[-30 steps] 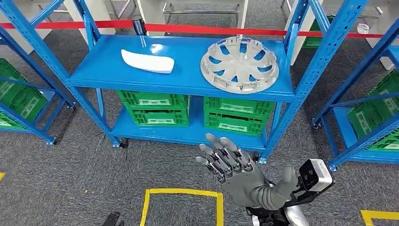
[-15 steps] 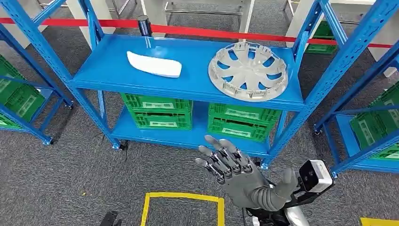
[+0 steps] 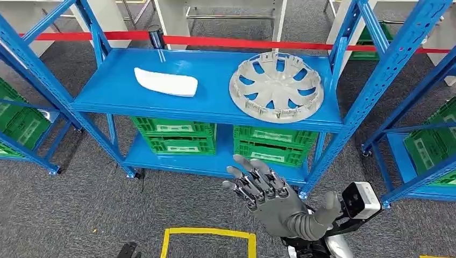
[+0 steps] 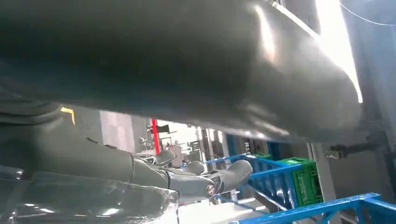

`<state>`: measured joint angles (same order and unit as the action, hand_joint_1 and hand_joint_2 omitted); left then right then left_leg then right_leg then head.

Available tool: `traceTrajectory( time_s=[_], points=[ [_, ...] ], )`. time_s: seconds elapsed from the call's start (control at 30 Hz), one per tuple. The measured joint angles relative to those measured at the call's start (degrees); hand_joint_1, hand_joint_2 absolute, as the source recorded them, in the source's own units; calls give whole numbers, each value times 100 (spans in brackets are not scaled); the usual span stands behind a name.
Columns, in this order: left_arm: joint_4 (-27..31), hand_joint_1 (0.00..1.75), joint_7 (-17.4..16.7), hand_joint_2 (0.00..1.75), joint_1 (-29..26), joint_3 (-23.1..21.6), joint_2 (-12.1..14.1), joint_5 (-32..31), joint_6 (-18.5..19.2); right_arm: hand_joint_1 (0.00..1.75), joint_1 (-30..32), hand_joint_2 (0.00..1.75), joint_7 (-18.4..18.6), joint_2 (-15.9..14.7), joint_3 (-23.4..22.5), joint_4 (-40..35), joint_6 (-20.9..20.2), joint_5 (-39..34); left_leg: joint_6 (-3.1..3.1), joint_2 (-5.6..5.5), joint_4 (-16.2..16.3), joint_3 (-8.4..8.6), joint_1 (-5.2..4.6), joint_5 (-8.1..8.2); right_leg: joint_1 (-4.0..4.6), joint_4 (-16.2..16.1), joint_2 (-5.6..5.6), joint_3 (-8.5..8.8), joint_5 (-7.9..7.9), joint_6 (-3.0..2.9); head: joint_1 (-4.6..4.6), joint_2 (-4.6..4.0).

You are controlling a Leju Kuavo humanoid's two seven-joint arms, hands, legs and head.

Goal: Take the parts from the cabinet and place them on the table.

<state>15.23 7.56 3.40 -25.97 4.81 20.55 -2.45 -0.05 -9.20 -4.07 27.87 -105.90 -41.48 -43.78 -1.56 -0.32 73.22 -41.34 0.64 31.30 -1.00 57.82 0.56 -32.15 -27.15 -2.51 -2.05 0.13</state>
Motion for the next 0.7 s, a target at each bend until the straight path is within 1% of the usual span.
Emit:
traceTrajectory(
  time_s=[0.03,0.07,0.1,0.13,0.17,0.2,0.23,0.27,0.3,0.33,0.37,0.4,0.43,0.47,0.5,0.53,0.57,0.6,0.63,0.67,0.7],
  points=[
    [0,0,2,0,-2,0,0,0,0,0,0,0,0,2,2,0,-2,0,29,0,-467,174,-2,-322,8,-2,7,56,-33,8,0,0],
    [0,0,2,0,-2,0,4,2,0,0,-2,0,0,2,7,0,-4,0,82,0,-1056,417,-14,-658,17,-8,8,121,-68,14,-2,0],
    [-2,0,4,0,-2,0,13,2,0,0,-3,0,0,2,13,0,-7,0,160,1,-1493,589,-49,-823,11,-26,8,139,-98,24,4,0],
    [-9,0,4,0,-3,-2,31,2,-2,0,-6,0,0,0,15,0,-9,0,207,21,-1554,653,-78,-713,72,-19,11,147,-125,64,15,0],
    [-9,0,17,0,15,0,31,0,-4,0,4,0,0,2,17,0,-13,-2,223,25,-1560,639,-98,-690,35,-27,14,130,-131,81,-2,0],
    [-11,0,18,0,5,0,33,4,-4,0,8,0,0,0,17,0,-15,0,245,22,-1564,632,-111,-675,24,-39,14,140,-144,111,13,0],
    [-11,0,17,0,-4,0,39,2,-4,0,15,0,0,2,22,-4,-15,0,271,21,-1573,641,-119,-663,16,-75,10,157,-139,137,2,0],
    [-9,0,17,0,-4,0,39,4,-4,0,22,0,0,4,26,-28,-15,0,309,21,-1703,773,-95,-705,52,-97,6,190,-157,177,5,0],
    [-9,0,22,0,-12,0,31,4,-4,0,28,0,-2,-7,26,-33,-17,0,312,23,-1779,842,-59,-735,37,11,-9,149,-175,179,18,0],
    [-9,0,26,0,-7,0,20,4,-4,0,24,0,-7,-11,28,-37,-15,0,340,27,-1812,889,-55,-728,45,366,-10,-46,-323,159,26,0],
    [-9,0,26,0,-2,0,18,2,-4,0,33,0,-7,-13,30,-37,-17,4,360,26,-1812,902,-56,-710,39,728,-10,-255,-453,144,26,0],
    [-9,0,26,0,-1,0,9,4,-2,0,70,0,-7,-28,28,-37,-17,11,381,25,-1811,918,-62,-678,31,1315,-10,-622,-639,137,20,0],
    [-9,0,24,0,-4,0,9,4,-2,0,102,0,-7,-42,28,-37,-17,13,384,19,-1809,930,-62,-655,29,1681,-10,-874,-714,159,20,0],
    [-9,0,24,0,-9,0,9,4,0,0,129,0,-7,-50,28,-37,-17,18,375,10,-1807,959,-62,-628,20,1781,-11,-1004,-667,205,22,0],
    [-11,0,24,0,-14,0,0,2,0,0,143,0,-7,-57,28,-37,-20,18,363,-1,-1807,1002,-60,-595,6,1592,-14,-963,-513,269,22,0],
    [-9,0,24,0,-14,0,-6,2,2,0,147,0,-7,-63,28,-37,-22,20,341,-9,-1803,1063,-58,-552,-10,1148,-19,-786,-255,341,22,0],
    [-9,0,24,0,-12,0,-11,2,2,0,154,0,-9,-68,28,-37,-24,26,318,-12,-1789,1128,-56,-504,-25,599,-29,-538,12,393,22,0],
    [-9,0,26,0,-12,0,-15,0,4,0,162,0,-18,-74,28,-37,-28,39,288,-12,-1767,1169,-58,-444,-31,72,-53,-298,227,411,26,0],
    [-9,0,24,0,-6,0,-15,0,4,0,171,0,-28,-83,28,-37,-37,48,237,-13,-1713,1175,-107,-357,1,-25,-56,-224,229,310,22,0],
    [-9,0,24,0,-1,0,-13,-2,4,0,189,0,-39,-87,26,-50,-50,57,215,-10,-1715,1179,-100,-332,0,-26,-47,-207,225,228,17,0],
    [-9,0,24,0,-1,0,-15,-2,9,0,201,0,-55,-94,24,-57,-66,61,192,-7,-1722,1191,-90,-319,23,-25,-42,-207,209,174,17,0]
  ],
)
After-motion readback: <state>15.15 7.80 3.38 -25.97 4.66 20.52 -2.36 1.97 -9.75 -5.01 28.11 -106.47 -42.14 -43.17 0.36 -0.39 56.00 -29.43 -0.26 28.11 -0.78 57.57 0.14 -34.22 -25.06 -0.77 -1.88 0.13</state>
